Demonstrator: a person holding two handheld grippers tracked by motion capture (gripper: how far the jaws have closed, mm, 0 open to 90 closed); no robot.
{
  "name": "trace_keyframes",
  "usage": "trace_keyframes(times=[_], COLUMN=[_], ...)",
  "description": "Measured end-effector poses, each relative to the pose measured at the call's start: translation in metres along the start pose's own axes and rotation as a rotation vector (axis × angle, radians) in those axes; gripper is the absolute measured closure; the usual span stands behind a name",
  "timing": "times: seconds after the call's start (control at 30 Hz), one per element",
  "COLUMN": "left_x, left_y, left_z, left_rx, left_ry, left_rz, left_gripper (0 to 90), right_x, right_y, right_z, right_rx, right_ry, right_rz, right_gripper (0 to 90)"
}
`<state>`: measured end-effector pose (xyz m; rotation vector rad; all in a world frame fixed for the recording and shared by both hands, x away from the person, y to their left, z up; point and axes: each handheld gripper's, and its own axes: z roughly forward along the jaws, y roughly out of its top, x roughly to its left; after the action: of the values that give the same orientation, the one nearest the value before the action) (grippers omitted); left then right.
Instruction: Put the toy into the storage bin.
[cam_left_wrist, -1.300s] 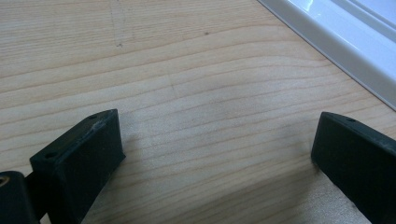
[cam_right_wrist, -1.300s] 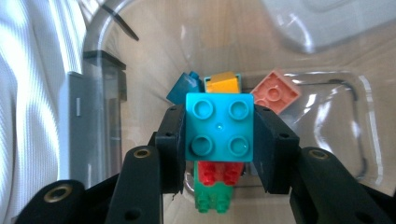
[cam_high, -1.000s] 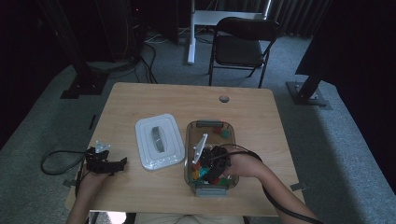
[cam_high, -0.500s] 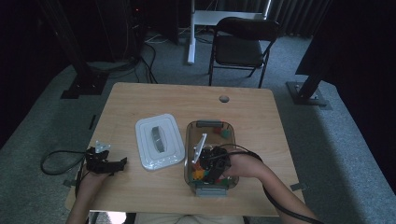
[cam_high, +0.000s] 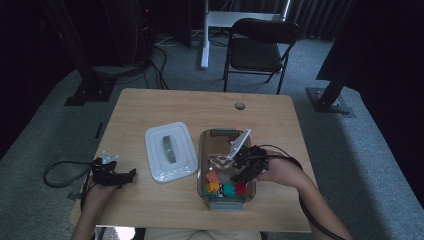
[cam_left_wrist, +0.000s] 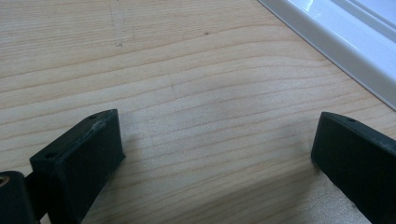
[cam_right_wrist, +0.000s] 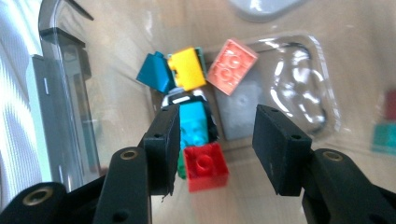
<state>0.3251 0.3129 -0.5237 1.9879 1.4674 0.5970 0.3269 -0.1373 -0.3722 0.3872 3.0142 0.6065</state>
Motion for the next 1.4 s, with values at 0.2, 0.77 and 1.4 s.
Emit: trace_keyframes(times=[0.2,0.77,1.4], left_x=[0.0,0.0,0.0], left_y=[0.0,0.0,0.0], left_z=[0.0,0.0,0.0], left_rx=[0.001,-0.001,0.001], left_ry=[-0.001,0.001,0.0], left_rz=[0.0,0.001,0.002], left_gripper=[2.6,2.7,2.7], right_x=[-0.014,-0.071,-0.167], right_y=[-0.02,-0.078,-0.086], right_z=[-0.023,-0.028,0.041], right_rx=[-0.049,-0.158,-0.16], right_ry=[-0.049,-0.098,-0.13], right_rz=[0.074,0.299,0.522], right_gripper=[50.9,48.6,48.4])
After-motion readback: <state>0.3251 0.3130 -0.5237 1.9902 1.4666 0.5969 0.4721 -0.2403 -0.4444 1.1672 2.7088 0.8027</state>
